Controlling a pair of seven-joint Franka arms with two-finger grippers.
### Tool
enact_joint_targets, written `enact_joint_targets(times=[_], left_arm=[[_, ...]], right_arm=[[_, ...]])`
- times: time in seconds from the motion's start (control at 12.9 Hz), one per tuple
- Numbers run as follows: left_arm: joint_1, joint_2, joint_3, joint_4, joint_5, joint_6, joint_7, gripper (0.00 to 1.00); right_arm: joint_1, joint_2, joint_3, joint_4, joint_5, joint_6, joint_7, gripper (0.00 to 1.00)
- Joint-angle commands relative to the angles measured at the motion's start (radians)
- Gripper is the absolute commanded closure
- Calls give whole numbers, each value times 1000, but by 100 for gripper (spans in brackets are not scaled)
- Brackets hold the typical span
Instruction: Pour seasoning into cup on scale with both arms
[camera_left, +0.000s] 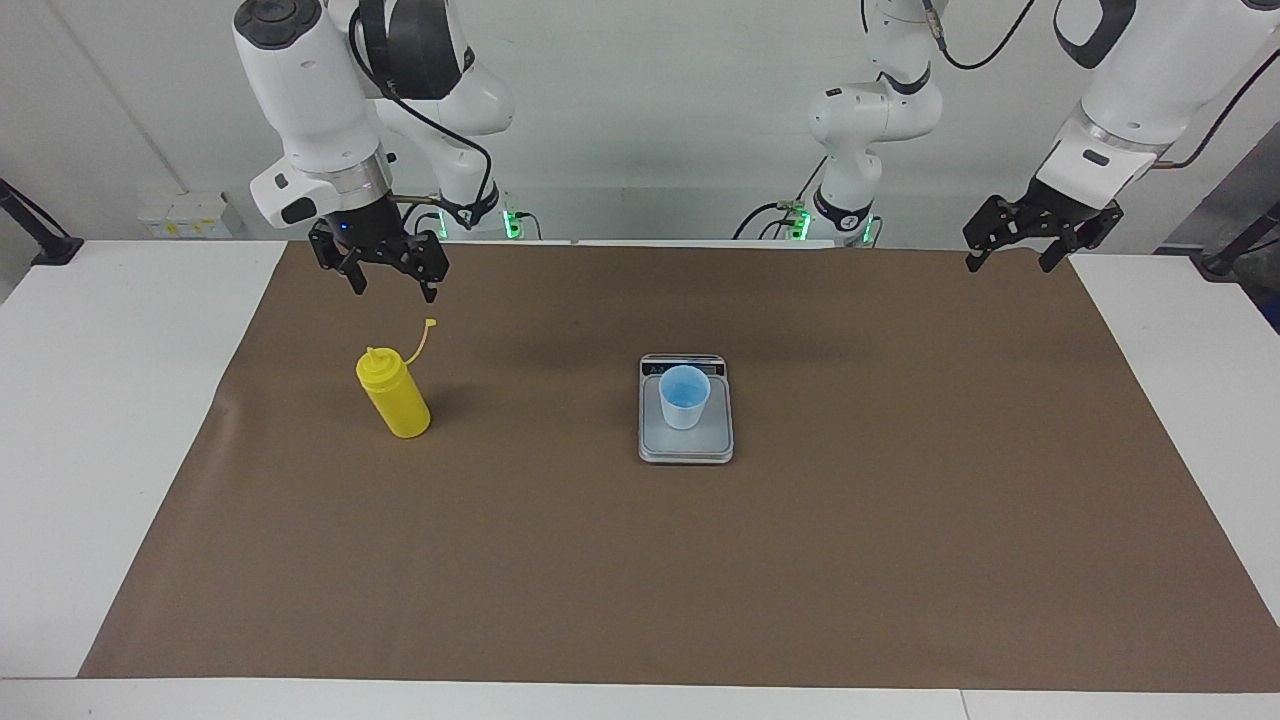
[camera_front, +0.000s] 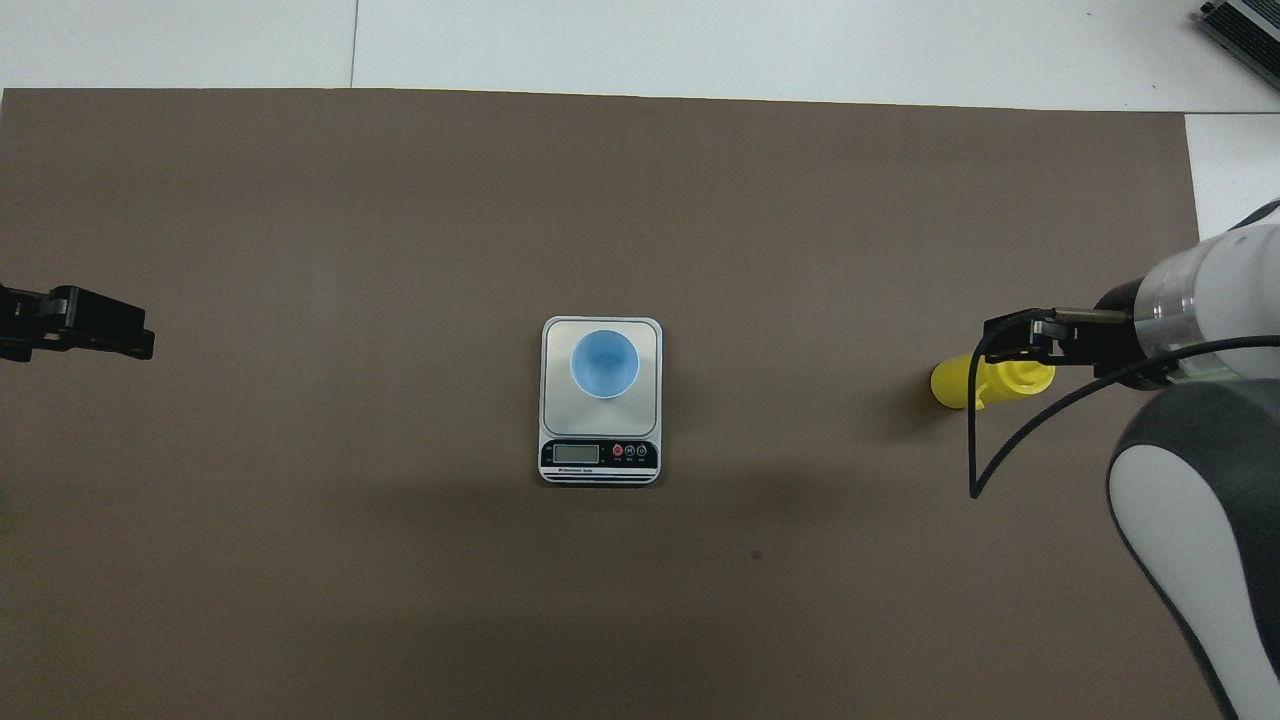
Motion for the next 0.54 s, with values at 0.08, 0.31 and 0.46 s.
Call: enact_joint_targets(times=[0.08,0.31,0.46], left_arm=[[10,-15,-6,-15,14,-10,-9,0],[10,-15,-6,-15,14,-10,-9,0],[10,-14,-6,-15,14,-10,-9,0]], right_arm=[[-10,-8,4,20,10,-45,-85,0],[-4,-8,5,29,9,-50,-105,0],[-5,-7,5,29,9,-51,-104,0]])
